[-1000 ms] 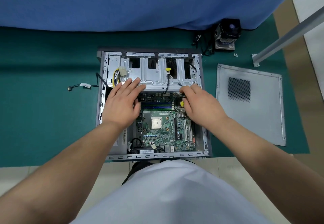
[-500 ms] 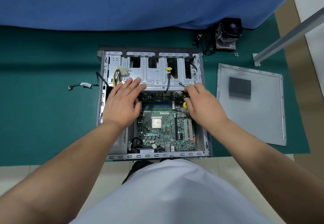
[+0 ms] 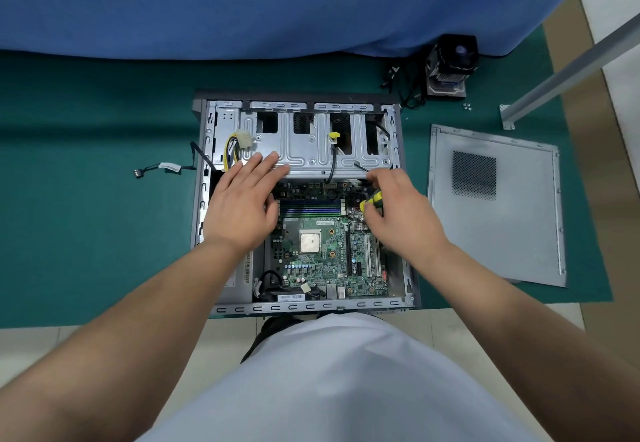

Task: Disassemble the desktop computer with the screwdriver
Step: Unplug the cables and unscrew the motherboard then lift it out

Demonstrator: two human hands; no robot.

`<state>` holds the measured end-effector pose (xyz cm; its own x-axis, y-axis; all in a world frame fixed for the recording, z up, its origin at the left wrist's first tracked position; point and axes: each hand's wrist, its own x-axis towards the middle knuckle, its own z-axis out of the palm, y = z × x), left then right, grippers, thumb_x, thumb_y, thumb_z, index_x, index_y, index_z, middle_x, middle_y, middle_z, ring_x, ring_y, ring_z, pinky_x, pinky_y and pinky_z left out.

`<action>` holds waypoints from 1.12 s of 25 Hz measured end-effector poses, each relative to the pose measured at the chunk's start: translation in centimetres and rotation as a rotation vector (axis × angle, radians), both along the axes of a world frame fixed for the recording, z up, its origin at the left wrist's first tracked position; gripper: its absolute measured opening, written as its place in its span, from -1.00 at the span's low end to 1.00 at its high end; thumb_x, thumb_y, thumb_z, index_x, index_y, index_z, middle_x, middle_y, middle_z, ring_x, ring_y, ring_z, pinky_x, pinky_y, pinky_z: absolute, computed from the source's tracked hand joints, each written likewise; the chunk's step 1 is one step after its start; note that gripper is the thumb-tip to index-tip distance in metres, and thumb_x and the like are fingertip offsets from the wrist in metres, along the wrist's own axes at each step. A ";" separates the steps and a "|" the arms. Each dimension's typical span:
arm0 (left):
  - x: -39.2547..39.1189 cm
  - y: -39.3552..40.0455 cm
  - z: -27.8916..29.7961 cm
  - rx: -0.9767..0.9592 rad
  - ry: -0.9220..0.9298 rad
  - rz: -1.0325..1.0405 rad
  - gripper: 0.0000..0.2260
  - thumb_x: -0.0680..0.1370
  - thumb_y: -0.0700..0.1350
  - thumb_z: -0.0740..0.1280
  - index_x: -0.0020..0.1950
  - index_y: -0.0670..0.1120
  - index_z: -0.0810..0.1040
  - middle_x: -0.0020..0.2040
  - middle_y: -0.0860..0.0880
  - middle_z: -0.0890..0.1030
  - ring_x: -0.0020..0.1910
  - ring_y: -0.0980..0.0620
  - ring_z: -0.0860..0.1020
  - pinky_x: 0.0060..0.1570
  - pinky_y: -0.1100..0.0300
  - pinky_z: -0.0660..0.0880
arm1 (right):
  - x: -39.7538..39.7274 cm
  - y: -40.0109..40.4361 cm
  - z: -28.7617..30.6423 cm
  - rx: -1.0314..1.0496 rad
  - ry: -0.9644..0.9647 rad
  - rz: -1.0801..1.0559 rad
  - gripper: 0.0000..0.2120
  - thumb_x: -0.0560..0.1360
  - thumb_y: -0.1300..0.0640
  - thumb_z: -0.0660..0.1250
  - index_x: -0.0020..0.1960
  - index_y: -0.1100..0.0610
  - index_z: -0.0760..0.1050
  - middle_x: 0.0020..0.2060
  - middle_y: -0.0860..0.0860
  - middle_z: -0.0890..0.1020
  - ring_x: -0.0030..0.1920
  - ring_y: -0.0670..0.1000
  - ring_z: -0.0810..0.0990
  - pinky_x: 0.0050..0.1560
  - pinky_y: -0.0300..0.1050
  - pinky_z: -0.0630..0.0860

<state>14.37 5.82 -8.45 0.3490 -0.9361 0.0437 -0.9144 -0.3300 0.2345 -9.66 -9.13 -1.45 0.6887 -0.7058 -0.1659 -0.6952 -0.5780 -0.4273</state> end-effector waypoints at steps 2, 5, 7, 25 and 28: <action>0.0 0.0 0.0 -0.002 0.001 0.000 -0.47 0.56 0.00 0.09 0.57 0.16 0.32 0.60 0.11 0.32 0.61 0.08 0.20 0.61 0.06 0.01 | 0.0 0.2 -0.2 -0.011 0.012 0.003 -0.62 0.61 0.16 0.29 0.41 0.11 0.38 0.23 0.10 0.47 -0.02 0.17 0.61 -0.01 0.10 0.57; 0.0 0.0 0.0 -0.002 0.005 -0.002 -0.47 0.57 0.00 0.09 0.57 0.16 0.33 0.60 0.10 0.32 0.62 0.08 0.20 0.61 0.05 0.02 | 0.0 0.0 -0.3 0.063 -0.049 -0.036 -0.56 0.54 0.29 0.28 0.40 0.12 0.41 0.22 0.06 0.48 0.07 0.03 0.57 0.12 0.07 0.55; 0.0 0.0 0.1 0.003 0.006 -0.002 -0.46 0.57 0.00 0.09 0.57 0.16 0.33 0.61 0.10 0.32 0.62 0.07 0.20 0.61 0.05 0.02 | -0.1 0.0 -0.3 0.070 -0.058 -0.053 -0.54 0.51 0.31 0.29 0.40 0.12 0.42 0.20 0.02 0.48 0.06 -0.05 0.52 0.13 0.01 0.53; -0.2 0.2 0.7 0.000 0.077 -0.017 -0.48 0.59 0.02 0.14 0.57 0.14 0.34 0.61 0.08 0.30 0.62 0.07 0.18 0.62 0.03 -0.01 | -1.0 -0.2 1.7 0.107 -0.158 -0.210 -0.51 0.47 0.24 0.34 0.37 0.02 0.39 0.02 -0.08 0.51 -0.11 -0.16 0.51 -0.11 -0.21 0.43; -0.4 0.1 1.3 -0.044 0.196 0.018 -0.56 0.62 -0.03 0.20 0.52 0.08 0.44 0.58 0.06 0.36 0.61 0.03 0.22 0.61 -0.04 0.06 | -1.7 -0.6 3.1 0.126 -0.244 -0.298 -0.52 0.47 0.23 0.38 0.34 -0.02 0.39 -0.01 -0.11 0.53 -0.14 -0.20 0.51 -0.20 -0.45 0.34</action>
